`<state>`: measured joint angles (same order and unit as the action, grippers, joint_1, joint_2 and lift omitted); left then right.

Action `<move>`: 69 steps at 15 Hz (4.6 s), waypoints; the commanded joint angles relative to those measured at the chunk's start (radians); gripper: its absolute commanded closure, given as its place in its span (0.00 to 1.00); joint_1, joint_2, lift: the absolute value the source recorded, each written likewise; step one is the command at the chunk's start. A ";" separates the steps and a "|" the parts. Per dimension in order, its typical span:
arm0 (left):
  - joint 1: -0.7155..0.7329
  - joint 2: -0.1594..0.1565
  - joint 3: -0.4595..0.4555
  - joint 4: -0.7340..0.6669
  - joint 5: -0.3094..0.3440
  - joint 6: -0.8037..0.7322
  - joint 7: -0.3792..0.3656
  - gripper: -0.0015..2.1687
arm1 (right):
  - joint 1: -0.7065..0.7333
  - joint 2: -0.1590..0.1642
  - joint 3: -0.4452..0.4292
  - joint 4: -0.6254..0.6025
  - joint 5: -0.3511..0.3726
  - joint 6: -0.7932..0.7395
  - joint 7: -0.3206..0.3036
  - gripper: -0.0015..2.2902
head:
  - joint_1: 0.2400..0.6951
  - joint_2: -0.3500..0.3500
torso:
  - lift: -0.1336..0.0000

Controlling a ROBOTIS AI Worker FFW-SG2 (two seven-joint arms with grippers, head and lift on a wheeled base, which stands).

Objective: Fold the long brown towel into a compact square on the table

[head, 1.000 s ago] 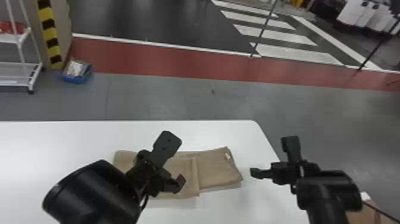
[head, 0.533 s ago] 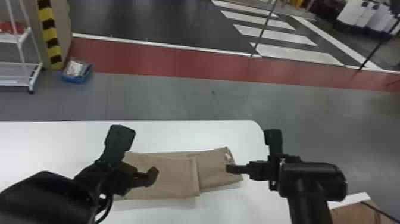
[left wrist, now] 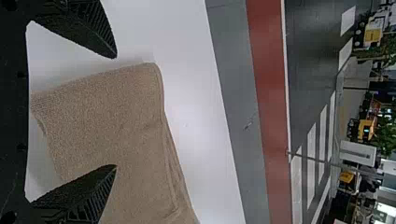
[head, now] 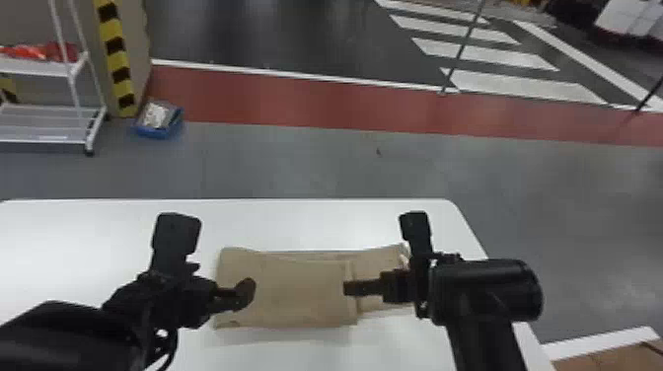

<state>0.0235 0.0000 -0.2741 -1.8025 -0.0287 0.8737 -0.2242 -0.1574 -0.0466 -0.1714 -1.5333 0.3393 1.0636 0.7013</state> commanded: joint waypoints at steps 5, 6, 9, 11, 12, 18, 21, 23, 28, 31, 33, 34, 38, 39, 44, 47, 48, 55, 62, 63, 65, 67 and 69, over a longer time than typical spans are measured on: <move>0.004 -0.003 0.004 -0.001 -0.003 0.003 -0.012 0.02 | -0.033 0.004 0.062 0.021 0.035 0.098 -0.014 0.10 | 1.00 0.16 | 1.00; 0.004 -0.003 0.006 -0.001 -0.005 0.006 -0.012 0.02 | -0.037 0.004 0.067 0.028 0.037 0.098 -0.016 0.12 | 1.00 0.16 | 1.00; 0.010 -0.003 0.013 -0.001 -0.008 0.009 -0.023 0.02 | -0.059 0.002 0.084 0.048 0.047 0.151 -0.020 0.12 | 1.00 0.17 | 1.00; 0.009 -0.003 0.018 0.000 -0.008 0.009 -0.024 0.02 | -0.071 0.002 0.093 0.056 0.066 0.181 -0.020 0.12 | 1.00 0.17 | 1.00; 0.007 -0.003 0.018 0.002 -0.010 0.009 -0.024 0.02 | -0.073 0.002 0.095 0.067 0.069 0.187 -0.020 0.12 | 1.00 0.17 | 1.00; 0.009 -0.003 0.026 0.005 -0.008 0.006 -0.024 0.02 | -0.100 0.002 0.107 0.134 0.081 0.160 -0.042 0.18 | 1.00 0.17 | 1.00; 0.009 0.000 0.027 0.009 -0.007 0.003 -0.024 0.02 | -0.102 0.004 0.105 0.145 0.067 0.132 -0.054 0.26 | 1.00 0.17 | 1.00; 0.009 0.002 0.027 0.014 -0.007 0.003 -0.024 0.02 | -0.102 0.004 0.104 0.145 0.061 0.126 -0.054 0.31 | 1.00 0.18 | 1.00; 0.009 0.005 0.035 0.017 -0.007 0.000 -0.030 0.02 | -0.099 0.017 0.096 0.140 0.040 0.089 -0.054 0.36 | 1.00 0.19 | 1.00; 0.012 0.006 0.036 0.018 -0.007 0.000 -0.030 0.03 | -0.099 0.017 0.098 0.137 0.026 0.089 -0.054 0.36 | 1.00 0.22 | 1.00; 0.012 0.006 0.038 0.020 -0.007 0.000 -0.030 0.03 | -0.099 0.017 0.099 0.137 0.027 0.089 -0.054 0.36 | 1.00 0.22 | 1.00; 0.012 0.006 0.036 0.022 -0.007 -0.003 -0.030 0.03 | -0.099 0.017 0.098 0.137 0.027 0.086 -0.052 0.40 | 1.00 0.22 | 1.00; 0.012 0.006 0.039 0.020 -0.007 -0.003 -0.030 0.03 | -0.091 0.017 0.095 0.131 0.023 0.080 -0.045 0.50 | 1.00 0.22 | 1.00; 0.012 0.006 0.041 0.020 -0.007 -0.003 -0.030 0.04 | -0.086 0.017 0.093 0.116 0.014 0.077 -0.043 0.50 | 1.00 0.22 | 1.00; 0.023 0.006 0.050 0.003 -0.007 0.000 -0.033 0.04 | -0.068 0.017 0.039 -0.042 -0.077 0.098 -0.029 0.50 | 1.00 0.24 | 1.00; 0.027 0.006 0.055 -0.003 -0.007 0.000 -0.040 0.04 | -0.096 0.007 -0.071 -0.100 -0.091 0.197 0.024 0.50 | 1.00 0.24 | 1.00; 0.027 0.008 0.056 -0.003 -0.007 0.000 -0.040 0.04 | -0.093 0.002 -0.085 -0.099 -0.085 0.194 0.024 0.50 | 1.00 0.23 | 1.00; 0.027 0.008 0.052 -0.001 -0.007 -0.012 -0.044 0.04 | -0.090 -0.004 -0.092 0.062 -0.036 0.040 0.004 0.50 | 1.00 0.15 | 1.00; 0.038 0.006 0.047 -0.003 -0.007 -0.028 -0.046 0.04 | -0.068 -0.039 -0.254 -0.001 -0.059 0.074 0.055 0.50 | 1.00 0.07 | 1.00; 0.039 0.006 0.042 -0.003 -0.007 -0.028 -0.044 0.04 | -0.071 -0.042 -0.249 0.047 -0.052 0.031 0.044 0.50 | 1.00 0.05 | 1.00; 0.042 0.006 0.038 -0.003 -0.007 -0.028 -0.044 0.04 | -0.073 -0.053 -0.231 0.101 -0.045 0.000 0.033 0.50 | 1.00 0.03 | 1.00; 0.056 0.006 0.038 -0.003 -0.007 -0.028 -0.044 0.04 | -0.071 -0.053 -0.238 0.105 -0.048 -0.009 0.032 0.50 | 1.00 0.02 | 1.00; 0.061 0.006 0.039 -0.017 -0.007 -0.028 -0.043 0.04 | -0.059 -0.053 -0.269 0.056 -0.068 0.016 0.047 0.50 | 1.00 0.02 | 1.00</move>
<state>0.0802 0.0061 -0.2362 -1.8092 -0.0353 0.8461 -0.2673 -0.2242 -0.0996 -0.4180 -1.4445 0.2832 1.0602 0.7410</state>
